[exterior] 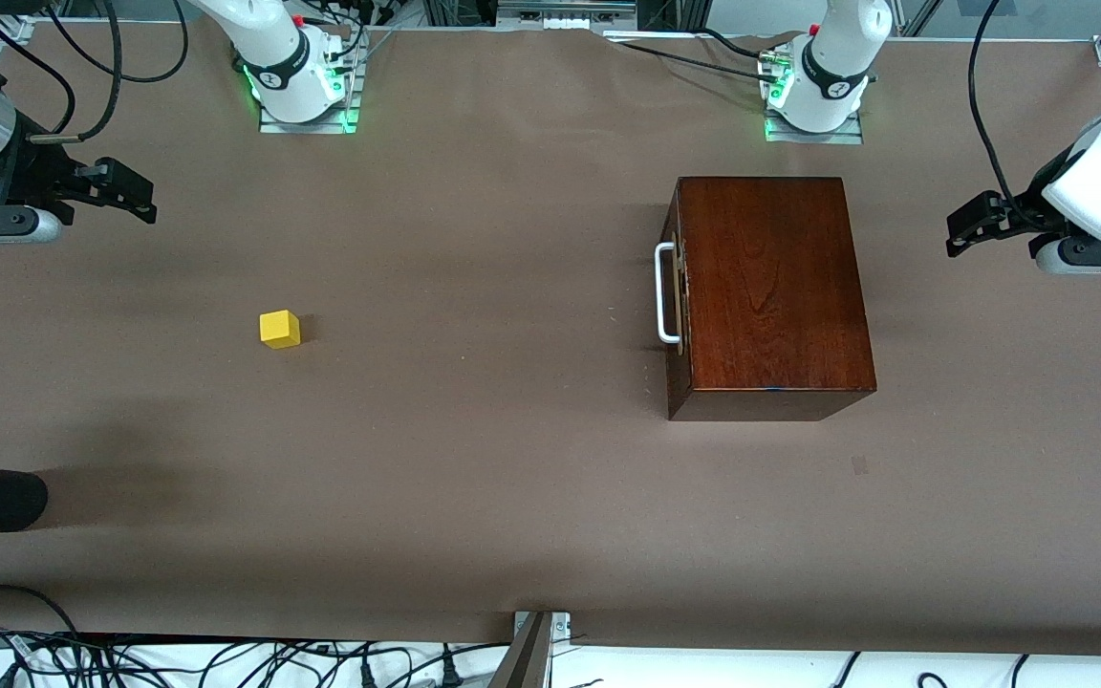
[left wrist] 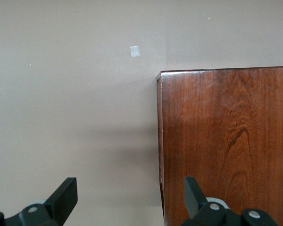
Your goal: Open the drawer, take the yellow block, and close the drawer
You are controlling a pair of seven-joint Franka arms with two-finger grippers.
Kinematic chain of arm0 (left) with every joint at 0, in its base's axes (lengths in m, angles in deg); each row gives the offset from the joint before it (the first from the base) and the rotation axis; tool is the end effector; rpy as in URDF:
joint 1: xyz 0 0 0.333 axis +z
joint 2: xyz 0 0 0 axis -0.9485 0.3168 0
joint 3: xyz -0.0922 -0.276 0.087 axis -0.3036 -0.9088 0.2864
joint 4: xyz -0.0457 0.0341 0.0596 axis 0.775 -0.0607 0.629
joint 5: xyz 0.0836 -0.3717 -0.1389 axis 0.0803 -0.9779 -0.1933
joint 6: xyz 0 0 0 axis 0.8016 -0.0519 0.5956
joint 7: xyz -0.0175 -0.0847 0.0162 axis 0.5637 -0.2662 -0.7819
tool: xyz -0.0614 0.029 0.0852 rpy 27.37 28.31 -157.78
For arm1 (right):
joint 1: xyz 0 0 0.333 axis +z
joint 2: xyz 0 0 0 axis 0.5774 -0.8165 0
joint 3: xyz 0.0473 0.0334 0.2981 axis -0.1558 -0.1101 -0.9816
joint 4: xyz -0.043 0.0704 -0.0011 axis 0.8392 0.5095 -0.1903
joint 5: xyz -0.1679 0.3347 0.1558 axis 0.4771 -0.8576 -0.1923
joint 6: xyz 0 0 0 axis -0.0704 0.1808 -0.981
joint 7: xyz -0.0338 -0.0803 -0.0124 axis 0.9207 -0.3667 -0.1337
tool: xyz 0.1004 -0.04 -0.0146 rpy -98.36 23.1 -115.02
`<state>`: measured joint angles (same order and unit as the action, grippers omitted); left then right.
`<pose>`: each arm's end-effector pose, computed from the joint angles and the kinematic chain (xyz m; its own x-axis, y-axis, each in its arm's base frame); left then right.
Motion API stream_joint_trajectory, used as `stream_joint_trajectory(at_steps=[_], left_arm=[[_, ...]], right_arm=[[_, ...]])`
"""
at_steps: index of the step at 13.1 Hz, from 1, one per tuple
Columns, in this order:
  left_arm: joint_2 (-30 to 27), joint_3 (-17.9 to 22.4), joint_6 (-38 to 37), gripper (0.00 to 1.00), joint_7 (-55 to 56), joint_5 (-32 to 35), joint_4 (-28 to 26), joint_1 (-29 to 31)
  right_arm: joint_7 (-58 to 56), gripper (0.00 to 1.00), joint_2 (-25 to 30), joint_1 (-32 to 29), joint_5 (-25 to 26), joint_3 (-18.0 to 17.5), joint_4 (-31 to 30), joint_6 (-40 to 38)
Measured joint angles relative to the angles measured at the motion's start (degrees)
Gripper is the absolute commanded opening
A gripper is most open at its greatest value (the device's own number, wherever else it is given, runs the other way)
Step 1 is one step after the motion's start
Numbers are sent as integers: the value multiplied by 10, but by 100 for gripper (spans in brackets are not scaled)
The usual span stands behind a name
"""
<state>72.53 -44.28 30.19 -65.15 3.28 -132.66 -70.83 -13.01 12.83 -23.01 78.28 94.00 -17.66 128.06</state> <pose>0.5635 -0.0238 0.5666 0.9987 -0.0179 -0.0485 -0.0187 -0.9997 -0.0158 0.5523 0.0388 0.5795 0.9962 0.0379 -0.0783 0.0392 -0.9991 0.0155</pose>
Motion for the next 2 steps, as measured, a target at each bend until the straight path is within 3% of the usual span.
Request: stream_joint_trajectory(at_steps=[2], left_arm=[[0,-6,0,100,0,0,3,-1]], right_arm=[[0,100,0,0,0,0,0,0]])
